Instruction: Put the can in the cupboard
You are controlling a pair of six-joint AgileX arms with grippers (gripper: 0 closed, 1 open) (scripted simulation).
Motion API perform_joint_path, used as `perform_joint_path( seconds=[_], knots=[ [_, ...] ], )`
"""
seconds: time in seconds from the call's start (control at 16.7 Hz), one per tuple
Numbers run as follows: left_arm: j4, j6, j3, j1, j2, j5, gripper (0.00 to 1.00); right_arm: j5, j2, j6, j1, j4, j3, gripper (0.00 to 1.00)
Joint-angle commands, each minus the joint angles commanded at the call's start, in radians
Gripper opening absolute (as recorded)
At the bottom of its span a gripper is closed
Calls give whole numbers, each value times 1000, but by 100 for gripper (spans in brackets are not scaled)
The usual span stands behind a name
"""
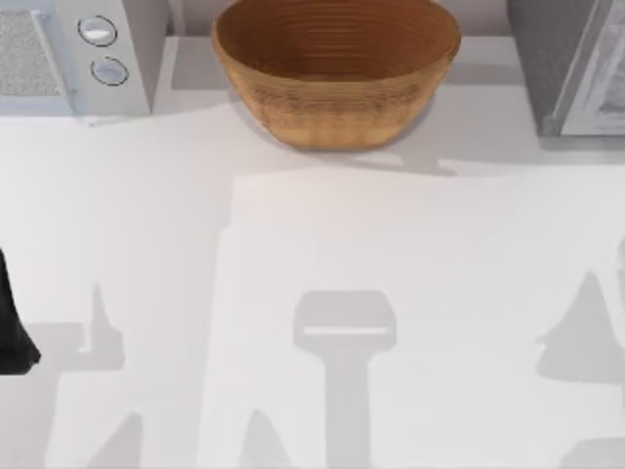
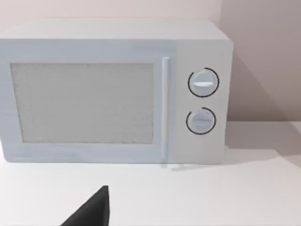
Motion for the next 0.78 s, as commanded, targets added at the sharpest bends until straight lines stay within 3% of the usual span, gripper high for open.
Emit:
perform_joint_path(
  seconds=[0.3,0.78],
  knots=[
    [0,0,0,0,0,0,100,-35,231,-5,-40,182,23,100],
    [0,0,0,0,0,0,100,-30,250,-4,-35,183,37,100]
  ],
)
